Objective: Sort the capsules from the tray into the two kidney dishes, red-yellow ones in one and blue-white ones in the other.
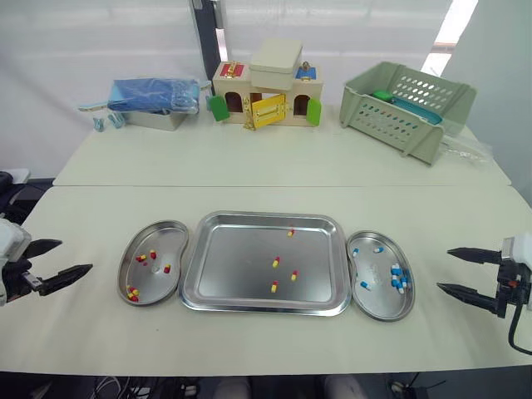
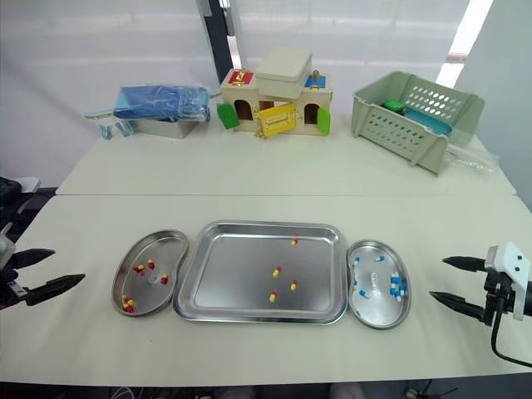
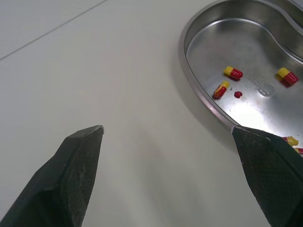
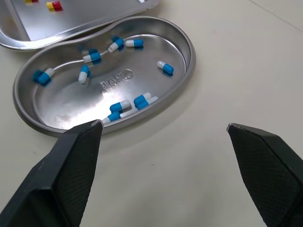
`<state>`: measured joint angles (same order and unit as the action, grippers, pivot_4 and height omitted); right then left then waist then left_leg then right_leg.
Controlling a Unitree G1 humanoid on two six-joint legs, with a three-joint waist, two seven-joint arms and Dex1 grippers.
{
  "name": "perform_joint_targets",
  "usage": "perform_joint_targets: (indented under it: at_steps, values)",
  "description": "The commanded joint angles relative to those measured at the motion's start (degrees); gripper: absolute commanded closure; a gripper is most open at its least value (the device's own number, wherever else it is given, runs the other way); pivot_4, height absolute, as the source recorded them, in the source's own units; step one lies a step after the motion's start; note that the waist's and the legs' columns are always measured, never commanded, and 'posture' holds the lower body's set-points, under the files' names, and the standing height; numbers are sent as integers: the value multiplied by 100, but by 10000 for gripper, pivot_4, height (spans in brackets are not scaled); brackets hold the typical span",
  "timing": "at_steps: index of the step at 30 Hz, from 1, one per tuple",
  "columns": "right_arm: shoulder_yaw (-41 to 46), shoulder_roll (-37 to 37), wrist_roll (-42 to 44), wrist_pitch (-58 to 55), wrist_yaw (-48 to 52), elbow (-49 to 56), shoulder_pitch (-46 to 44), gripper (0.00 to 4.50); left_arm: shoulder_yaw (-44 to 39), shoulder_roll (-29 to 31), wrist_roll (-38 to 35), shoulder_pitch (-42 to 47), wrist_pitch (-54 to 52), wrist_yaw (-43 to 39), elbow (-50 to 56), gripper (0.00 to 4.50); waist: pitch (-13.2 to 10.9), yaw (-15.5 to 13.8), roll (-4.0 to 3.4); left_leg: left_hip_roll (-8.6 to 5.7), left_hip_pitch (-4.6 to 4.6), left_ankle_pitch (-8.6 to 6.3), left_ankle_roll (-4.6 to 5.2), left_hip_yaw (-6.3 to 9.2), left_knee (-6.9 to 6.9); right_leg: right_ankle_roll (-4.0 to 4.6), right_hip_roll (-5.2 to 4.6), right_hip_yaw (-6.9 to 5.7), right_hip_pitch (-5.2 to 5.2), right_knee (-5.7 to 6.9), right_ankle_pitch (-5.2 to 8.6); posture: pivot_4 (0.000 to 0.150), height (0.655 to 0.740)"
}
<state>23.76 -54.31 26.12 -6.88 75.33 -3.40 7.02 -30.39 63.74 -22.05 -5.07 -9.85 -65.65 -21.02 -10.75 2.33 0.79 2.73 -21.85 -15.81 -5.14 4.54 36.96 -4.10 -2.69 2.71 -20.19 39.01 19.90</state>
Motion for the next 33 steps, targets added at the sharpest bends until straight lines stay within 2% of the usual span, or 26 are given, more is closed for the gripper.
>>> perform_joint_targets:
  at_steps: [1, 7, 10, 15, 21, 29, 32, 33]
  values:
    - [382, 321, 426, 248, 53, 495, 238, 502, 52, 38, -4, -111, -189, -91, 648, 0, 1, -2, 2, 0, -1, 0, 0, 1, 0, 0, 0, -2, 0, 0, 0, 1500, 7400]
    - [308, 925, 867, 324, 229, 1824, 1263, 502, 631, -154, -197, 114, -615, -122, 1934, 0, 2, -66, 1, 1, -1, 0, -1, 1, 2, 0, -1, -3, 6, 1, 0, 1500, 7400]
    - [236, 1622, 1105, 741, 101, 2336, 1677, 502, 1054, -326, -312, 396, -770, -173, 2498, 0, 6, -72, 8, 1, -1, 1, -1, 2, 3, 0, -1, -5, 8, 0, 0, 1500, 7400]
    - [-250, 2049, 849, 1203, 344, 2605, 2263, 502, 1965, -633, -348, 908, -939, -265, 3223, 0, 7, -62, 7, 2, 6, 1, -2, 2, 6, -1, -1, -4, 14, 3, 0, 1500, 7400]
    - [-768, 2274, 488, 1793, 252, 2491, 2339, 502, 3044, -1167, -164, 1614, -818, -493, 3400, 0, 9, -37, 4, 2, 10, 1, -2, 2, 7, -1, 2, 0, 16, 4, 0, 1500, 7400]
    - [-947, 2333, 344, 1997, -161, 2507, 2405, 502, 4019, -1688, 301, 2402, -432, -875, 2932, 0, 9, -66, 3, 0, 9, 1, -3, 4, 10, -1, 3, -3, 19, 2, 0, 1500, 7400]
    - [-1044, 2389, 319, 2010, -333, 2533, 2423, 0, 4266, -1813, 463, 2564, -268, -1057, 2728, 5858, 9, -57, 3, 0, 10, 2, -3, 4, 10, -1, 3, -3, 18, 3, 0, 1500, 7400]
    - [-1096, 2406, 292, 2040, -363, 2526, 2429, 0, 4384, -1916, 585, 2643, -147, -1046, 2623, 9381, 9, -55, 3, 1, 10, 2, -3, 5, 9, 0, 3, -3, 17, 3, 0, 1500, 7400]
